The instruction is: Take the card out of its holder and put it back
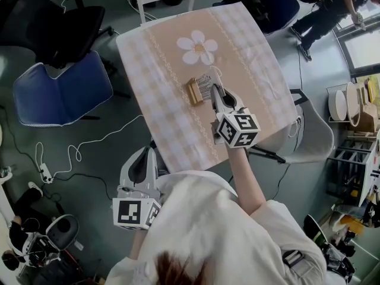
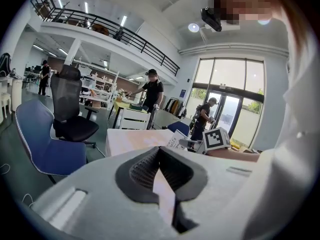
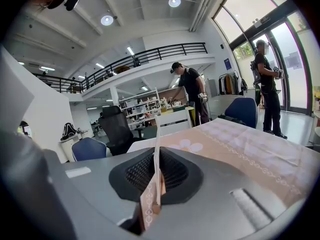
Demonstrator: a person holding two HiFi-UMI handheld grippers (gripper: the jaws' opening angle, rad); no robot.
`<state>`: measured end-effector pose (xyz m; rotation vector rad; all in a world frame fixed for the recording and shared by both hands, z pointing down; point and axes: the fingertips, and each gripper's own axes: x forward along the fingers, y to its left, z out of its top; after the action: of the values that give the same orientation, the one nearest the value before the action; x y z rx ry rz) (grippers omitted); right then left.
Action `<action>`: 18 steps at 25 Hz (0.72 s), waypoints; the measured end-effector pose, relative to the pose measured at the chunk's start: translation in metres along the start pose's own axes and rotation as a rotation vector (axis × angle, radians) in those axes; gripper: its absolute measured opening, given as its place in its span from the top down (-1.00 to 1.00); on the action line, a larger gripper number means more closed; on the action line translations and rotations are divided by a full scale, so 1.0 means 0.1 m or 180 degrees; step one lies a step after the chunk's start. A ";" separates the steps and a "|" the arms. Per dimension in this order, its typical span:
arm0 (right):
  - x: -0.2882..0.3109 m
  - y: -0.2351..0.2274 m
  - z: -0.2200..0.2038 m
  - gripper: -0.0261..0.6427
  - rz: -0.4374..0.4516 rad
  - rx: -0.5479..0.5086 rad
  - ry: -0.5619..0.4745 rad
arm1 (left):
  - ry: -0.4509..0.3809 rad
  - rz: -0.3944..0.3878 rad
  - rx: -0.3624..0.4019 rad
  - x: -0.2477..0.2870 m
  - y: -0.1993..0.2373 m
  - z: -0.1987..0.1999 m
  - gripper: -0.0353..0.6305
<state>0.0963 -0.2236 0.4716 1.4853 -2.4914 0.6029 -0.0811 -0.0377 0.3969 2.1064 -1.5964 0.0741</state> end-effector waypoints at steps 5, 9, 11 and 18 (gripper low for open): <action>0.02 -0.02 0.00 0.88 -0.0060 0.0048 0.0032 | -0.0019 0.0002 -0.0024 -0.01 0.00 0.01 0.89; 0.06 -0.01 -0.01 0.88 -0.0072 0.0022 0.0094 | -0.0036 -0.0003 -0.0039 -0.04 0.00 0.02 0.89; 0.08 0.00 -0.04 0.88 -0.0086 0.0013 0.0144 | -0.0042 -0.0008 -0.0039 -0.04 0.01 0.01 0.89; 0.12 0.02 -0.09 0.88 -0.0105 -0.0031 0.0214 | -0.0070 -0.0009 -0.0069 -0.06 0.04 0.03 0.89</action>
<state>0.0883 -0.2290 0.4837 1.4747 -2.4112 0.6236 -0.0872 -0.0341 0.3933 2.0998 -1.5998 0.0328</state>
